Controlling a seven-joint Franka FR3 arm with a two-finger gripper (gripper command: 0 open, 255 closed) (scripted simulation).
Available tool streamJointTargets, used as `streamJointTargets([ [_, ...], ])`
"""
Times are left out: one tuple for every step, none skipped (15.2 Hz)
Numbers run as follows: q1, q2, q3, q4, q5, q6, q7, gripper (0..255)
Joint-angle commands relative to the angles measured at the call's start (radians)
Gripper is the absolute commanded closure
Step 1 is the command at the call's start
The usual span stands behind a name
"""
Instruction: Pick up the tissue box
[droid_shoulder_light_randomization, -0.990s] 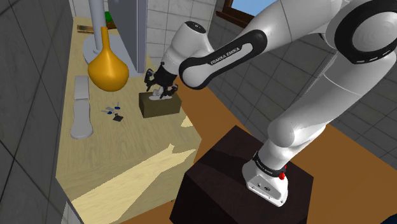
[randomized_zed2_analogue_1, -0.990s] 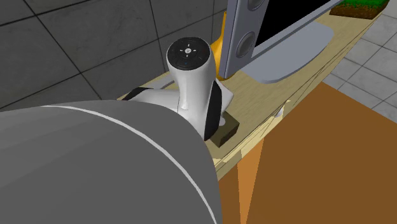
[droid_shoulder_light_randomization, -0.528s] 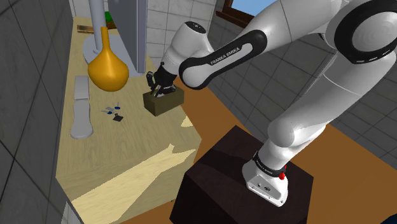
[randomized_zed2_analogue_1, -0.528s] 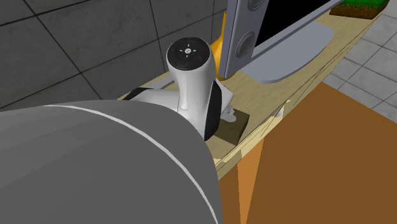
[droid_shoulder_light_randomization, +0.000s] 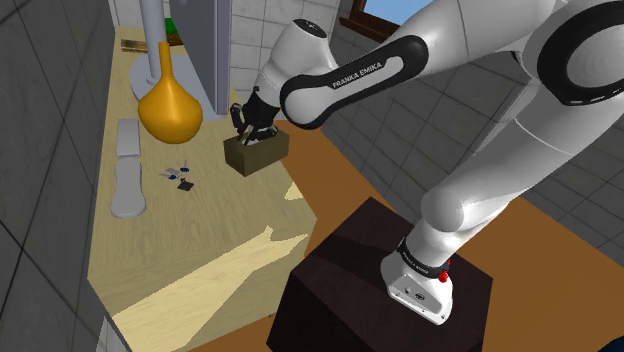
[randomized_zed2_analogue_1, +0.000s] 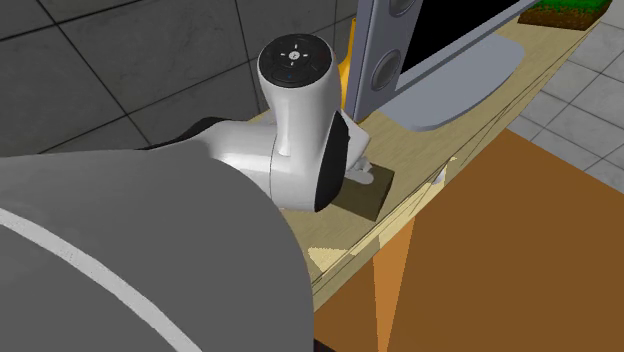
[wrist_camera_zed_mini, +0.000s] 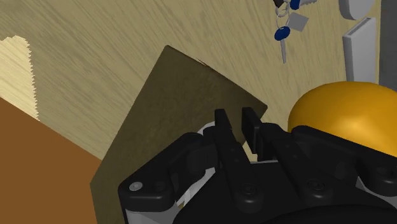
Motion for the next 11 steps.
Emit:
streamJointTargets([
  [0.008, -0.022, -0.009, 0.010, 0.028, -0.028, -0.021, 255],
  [0.011, -0.032, -0.013, 0.017, 0.038, -0.043, -0.029, 255],
  [0.015, -0.041, -0.018, 0.023, 0.048, -0.057, -0.036, 255],
  [0.018, -0.050, -0.022, 0.030, 0.057, -0.072, -0.043, 255],
  [0.020, -0.059, -0.026, 0.037, 0.065, -0.086, -0.049, 255],
  [0.023, -0.067, -0.030, 0.045, 0.072, -0.101, -0.055, 255],
  [0.025, -0.075, -0.034, 0.052, 0.079, -0.115, -0.060, 255],
  [0.027, -0.083, -0.038, 0.060, 0.085, -0.129, -0.065, 255],
  [0.029, -0.090, -0.041, 0.068, 0.090, -0.144, -0.069, 255],
  [0.030, -0.091, -0.042, 0.069, 0.091, -0.146, -0.070, 255],
  [0.030, -0.091, -0.042, 0.069, 0.091, -0.146, -0.070, 255],
])
